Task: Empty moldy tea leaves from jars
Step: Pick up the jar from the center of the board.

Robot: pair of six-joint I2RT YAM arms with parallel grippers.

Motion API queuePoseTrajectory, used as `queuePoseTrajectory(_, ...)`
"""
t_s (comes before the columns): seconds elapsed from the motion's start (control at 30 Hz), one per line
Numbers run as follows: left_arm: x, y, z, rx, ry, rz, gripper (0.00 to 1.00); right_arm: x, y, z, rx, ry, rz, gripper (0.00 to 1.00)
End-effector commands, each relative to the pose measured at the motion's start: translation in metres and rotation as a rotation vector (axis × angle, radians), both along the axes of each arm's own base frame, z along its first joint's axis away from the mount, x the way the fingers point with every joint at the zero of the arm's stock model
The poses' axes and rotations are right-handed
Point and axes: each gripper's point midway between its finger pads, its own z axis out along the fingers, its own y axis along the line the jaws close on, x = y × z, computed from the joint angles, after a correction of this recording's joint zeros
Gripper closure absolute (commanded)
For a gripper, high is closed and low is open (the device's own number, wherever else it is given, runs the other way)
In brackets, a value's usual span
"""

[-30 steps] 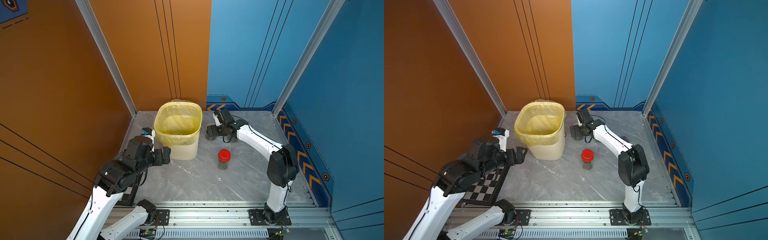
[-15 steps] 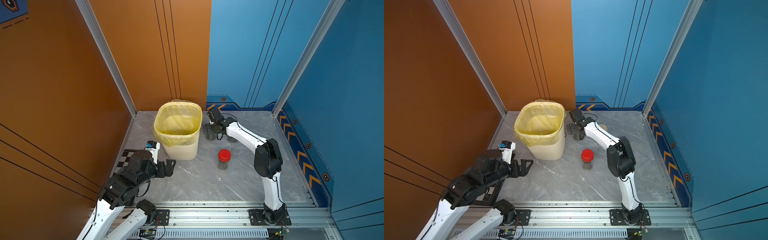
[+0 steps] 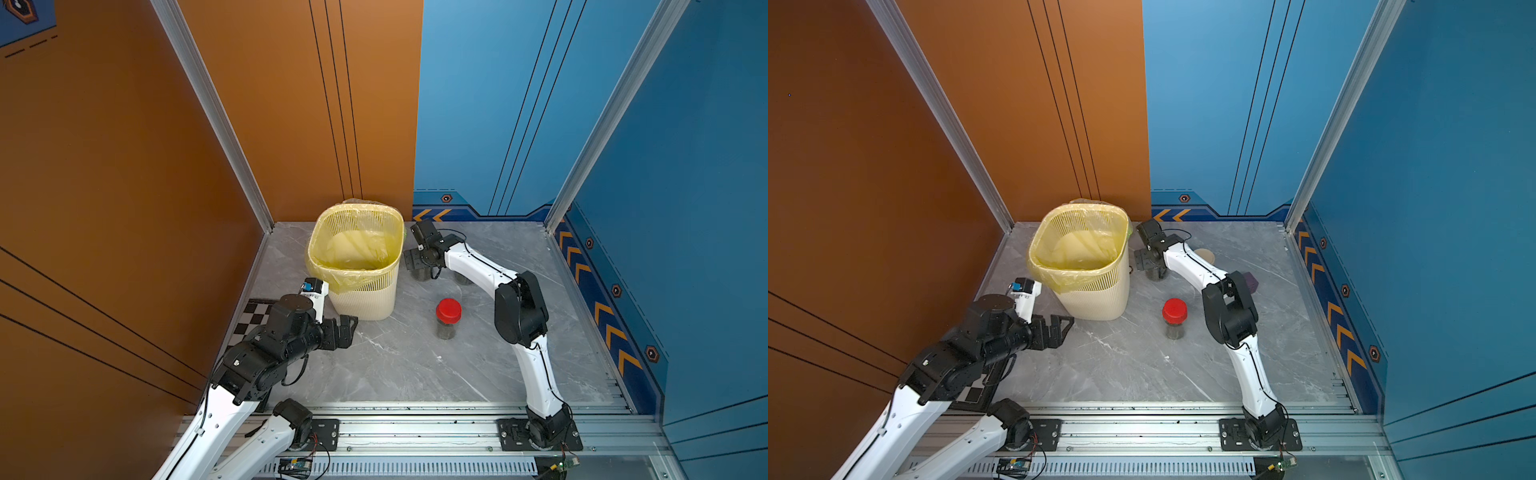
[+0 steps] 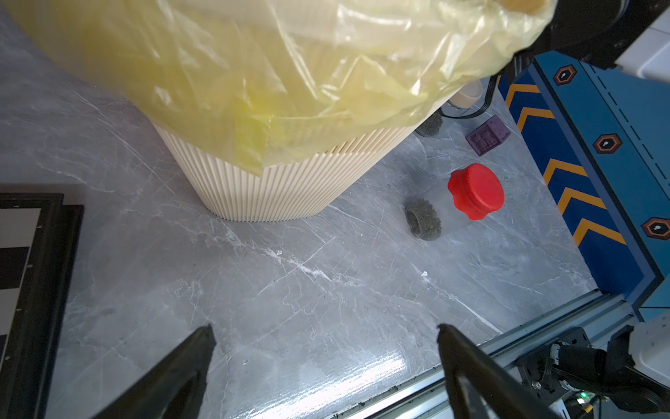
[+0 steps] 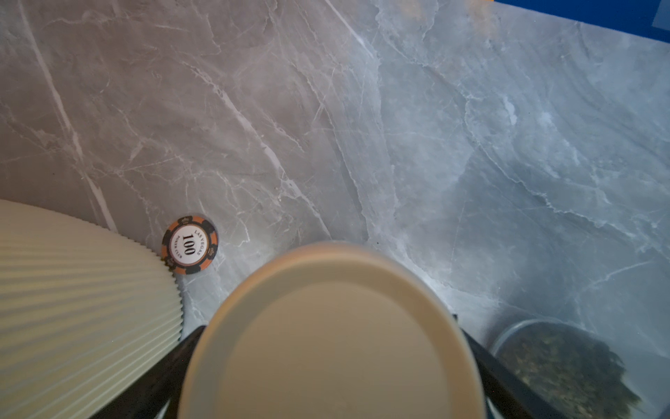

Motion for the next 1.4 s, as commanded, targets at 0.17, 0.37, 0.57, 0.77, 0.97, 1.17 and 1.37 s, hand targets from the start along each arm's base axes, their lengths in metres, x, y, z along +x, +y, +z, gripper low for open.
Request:
queuePoseTrajectory(0.17, 0.005, -0.004, -0.005, 0.002, -0.005, -0.019, 0.02, 0.005, -0.007, -0.012, -0.005, 0.032, -0.028, 0.0)
queuePoseTrajectory(0.37, 0.009, -0.008, -0.005, -0.001, -0.003, -0.027, 0.02, 0.004, -0.006, -0.016, 0.006, 0.048, -0.017, 0.07)
queuePoseTrajectory(0.57, 0.01, -0.009, -0.002, -0.011, -0.011, -0.024, 0.02, 0.002, -0.005, -0.02, 0.013, 0.063, -0.007, 0.21)
queuePoseTrajectory(0.77, 0.007, -0.015, -0.002, -0.027, -0.014, -0.063, 0.02, 0.003, -0.005, -0.012, 0.016, 0.05, 0.007, 0.38)
queuePoseTrajectory(0.97, 0.005, -0.014, -0.001, -0.017, -0.029, -0.038, 0.02, 0.004, -0.004, 0.007, 0.041, 0.025, 0.018, 0.47)
queuePoseTrajectory(1.17, -0.007, -0.032, 0.001, -0.029, -0.027, -0.144, 0.02, 0.003, -0.002, 0.035, 0.088, -0.006, 0.027, 0.5)
queuePoseTrajectory(1.37, -0.017, -0.054, -0.003, -0.006, -0.021, -0.245, 0.02, -0.003, -0.004, 0.065, 0.118, -0.03, 0.036, 0.52)
